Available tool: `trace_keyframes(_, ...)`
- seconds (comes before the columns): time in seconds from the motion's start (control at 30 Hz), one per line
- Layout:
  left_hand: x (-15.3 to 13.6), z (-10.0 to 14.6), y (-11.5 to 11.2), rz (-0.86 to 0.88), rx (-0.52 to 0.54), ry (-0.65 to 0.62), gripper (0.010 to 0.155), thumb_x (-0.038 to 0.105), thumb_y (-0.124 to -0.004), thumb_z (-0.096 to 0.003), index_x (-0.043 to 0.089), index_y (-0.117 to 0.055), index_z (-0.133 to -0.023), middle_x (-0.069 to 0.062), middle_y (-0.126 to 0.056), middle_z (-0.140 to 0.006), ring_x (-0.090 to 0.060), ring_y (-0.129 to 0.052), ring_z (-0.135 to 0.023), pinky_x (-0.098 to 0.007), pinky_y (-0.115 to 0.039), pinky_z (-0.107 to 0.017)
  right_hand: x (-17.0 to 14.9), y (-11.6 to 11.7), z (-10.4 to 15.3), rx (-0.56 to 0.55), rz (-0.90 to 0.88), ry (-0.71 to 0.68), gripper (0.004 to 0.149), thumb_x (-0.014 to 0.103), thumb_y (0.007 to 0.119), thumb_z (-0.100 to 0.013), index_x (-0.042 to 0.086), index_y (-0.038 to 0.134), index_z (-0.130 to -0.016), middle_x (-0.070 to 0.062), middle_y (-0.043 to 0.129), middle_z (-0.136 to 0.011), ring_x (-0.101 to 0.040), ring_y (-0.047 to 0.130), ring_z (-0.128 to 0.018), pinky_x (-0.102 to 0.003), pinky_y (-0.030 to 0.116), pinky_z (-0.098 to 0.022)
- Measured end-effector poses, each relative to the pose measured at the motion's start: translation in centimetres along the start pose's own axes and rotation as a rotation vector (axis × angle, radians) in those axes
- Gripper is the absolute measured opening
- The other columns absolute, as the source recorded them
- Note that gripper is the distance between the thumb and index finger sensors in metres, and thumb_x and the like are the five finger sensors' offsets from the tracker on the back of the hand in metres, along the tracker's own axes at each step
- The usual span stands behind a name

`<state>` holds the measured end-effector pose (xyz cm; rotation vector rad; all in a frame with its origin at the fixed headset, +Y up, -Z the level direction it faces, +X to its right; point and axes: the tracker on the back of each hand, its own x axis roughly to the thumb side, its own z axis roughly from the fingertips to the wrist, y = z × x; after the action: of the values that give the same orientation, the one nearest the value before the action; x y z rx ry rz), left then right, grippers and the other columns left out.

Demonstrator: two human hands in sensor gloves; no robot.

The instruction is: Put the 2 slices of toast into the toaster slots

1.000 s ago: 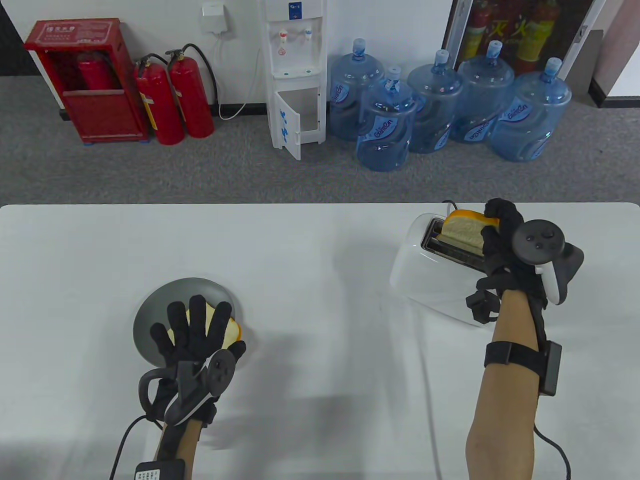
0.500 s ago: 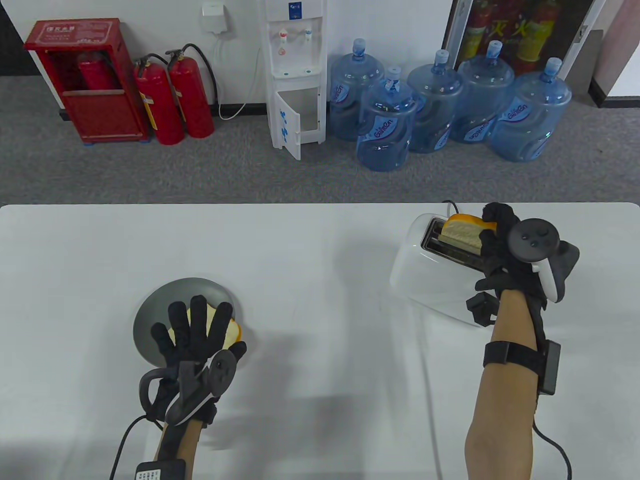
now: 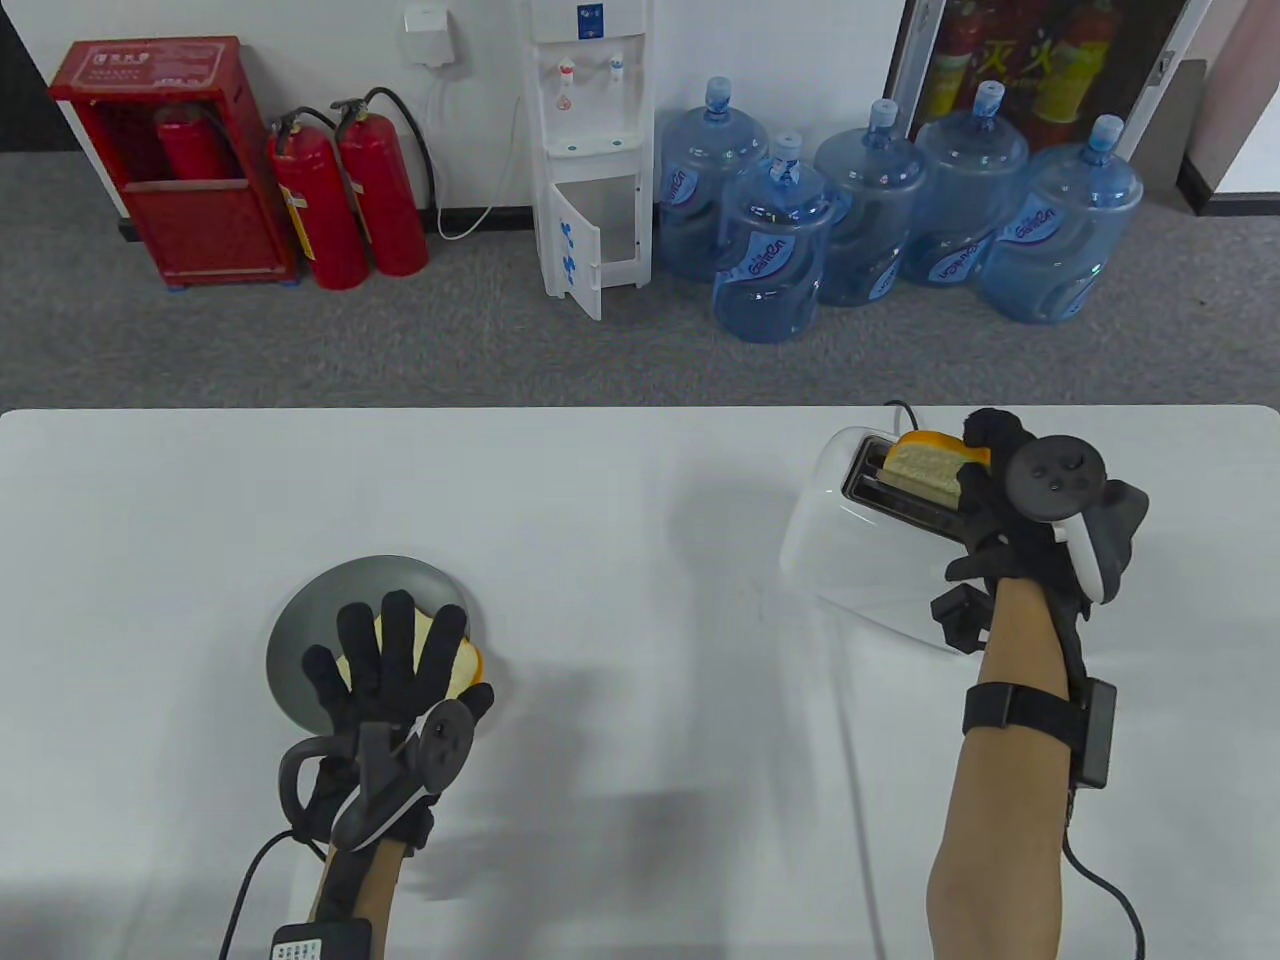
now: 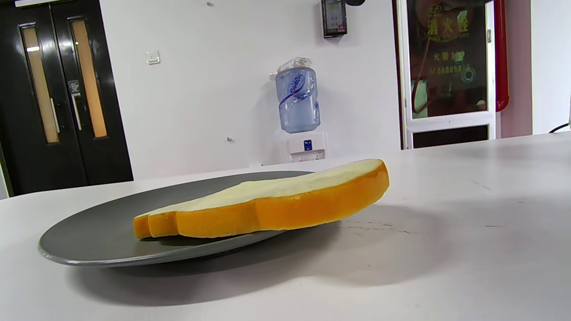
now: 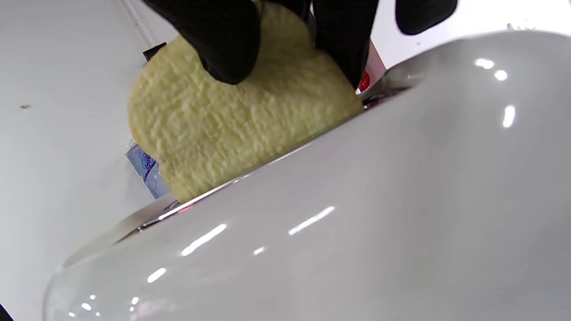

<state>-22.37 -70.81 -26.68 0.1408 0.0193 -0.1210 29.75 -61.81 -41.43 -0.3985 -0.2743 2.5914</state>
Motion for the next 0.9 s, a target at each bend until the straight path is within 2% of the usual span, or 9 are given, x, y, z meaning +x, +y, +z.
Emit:
trace_keyframes(0.4, 0.0, 0.0, -0.1, -0.001, -0.003, 0.0, 0.073, 0.069, -0.052, -0.0539, 0.044, -0.029, -0.118, -0.006, -0.018, -0.127, -0.044, -0.01, -0.113, -0.065, -0.015, -0.074, 0.4, 0.4, 0.0, 0.008, 0.121, 0.012, 0.056, 0.026, 0.071, -0.07, 0.042, 0.041, -0.114, -0.01, 0.055, -0.124, -0.04, 0.065, -0.114, -0.07, 0.04, -0.079)
trace_keyframes(0.6, 0.0, 0.0, -0.1, -0.006, -0.003, -0.005, 0.073, 0.069, -0.052, -0.0539, 0.044, -0.029, -0.118, -0.006, -0.017, -0.127, -0.044, -0.01, -0.113, -0.065, -0.015, -0.074, 0.4, 0.1, 0.2, 0.019, 0.104, 0.013, 0.054, 0.03, 0.067, -0.071, 0.041, 0.043, -0.118, -0.012, 0.055, -0.125, -0.042, 0.067, -0.113, -0.072, 0.039, -0.079)
trace_keyframes(0.9, 0.2, 0.1, 0.0, -0.001, 0.002, -0.016, 0.073, 0.069, -0.052, -0.054, 0.044, -0.029, -0.118, -0.006, -0.017, -0.127, -0.045, -0.009, -0.113, -0.065, -0.015, -0.074, 0.7, -0.8, 0.7, 0.038, 0.102, 0.005, 0.052, 0.029, 0.067, -0.071, 0.038, 0.05, -0.119, -0.014, 0.055, -0.126, -0.043, 0.066, -0.113, -0.072, 0.041, -0.079)
